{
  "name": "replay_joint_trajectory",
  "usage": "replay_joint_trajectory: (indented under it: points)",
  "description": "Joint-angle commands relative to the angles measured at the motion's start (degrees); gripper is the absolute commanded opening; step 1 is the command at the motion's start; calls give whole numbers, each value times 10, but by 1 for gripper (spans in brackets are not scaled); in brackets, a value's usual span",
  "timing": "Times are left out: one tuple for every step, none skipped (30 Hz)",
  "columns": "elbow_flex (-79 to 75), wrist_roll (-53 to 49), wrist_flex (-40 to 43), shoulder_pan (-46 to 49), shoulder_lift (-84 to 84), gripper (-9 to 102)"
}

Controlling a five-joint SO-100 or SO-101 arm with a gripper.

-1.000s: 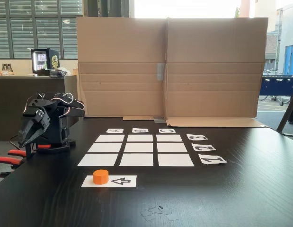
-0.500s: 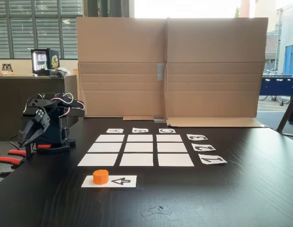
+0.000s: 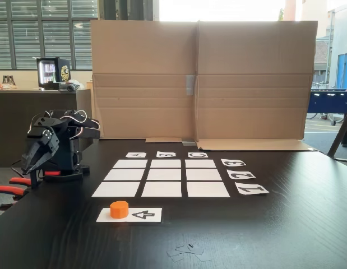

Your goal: Pick up the round, orange token and place it in the grid on square B2.

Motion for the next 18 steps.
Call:
replay_joint_trajectory:
  points:
    - [-25, 4, 3, 18, 4, 0]
    - [-25, 4, 3, 18, 4, 0]
    - [-25, 4, 2, 18, 2, 0]
    - [-25, 1, 2, 14, 0, 0]
    - [-27, 0, -1, 11, -6, 0]
    - [-30, 0, -4, 8, -17, 2]
    - [-34, 0, -9, 3, -28, 4]
    - [-43, 0, -14, -2, -42, 4]
    - [-58, 0, -17, -4, -62, 5]
    - [-76, -1, -18, -5, -83, 5]
    - [-94, -6, -18, -7, -109, 6]
    - [-114, -8, -14, -11, -134, 6]
    - [-137, -11, -11, -16, -161, 5]
    - [-158, -11, -9, -22, -189, 5]
    - [-183, -11, -5, -27, -217, 5]
    - [-212, -15, 4, -32, -245, 6]
    - [-244, -23, 18, -33, -276, 7]
    - [-281, -23, 35, -37, -308, 8]
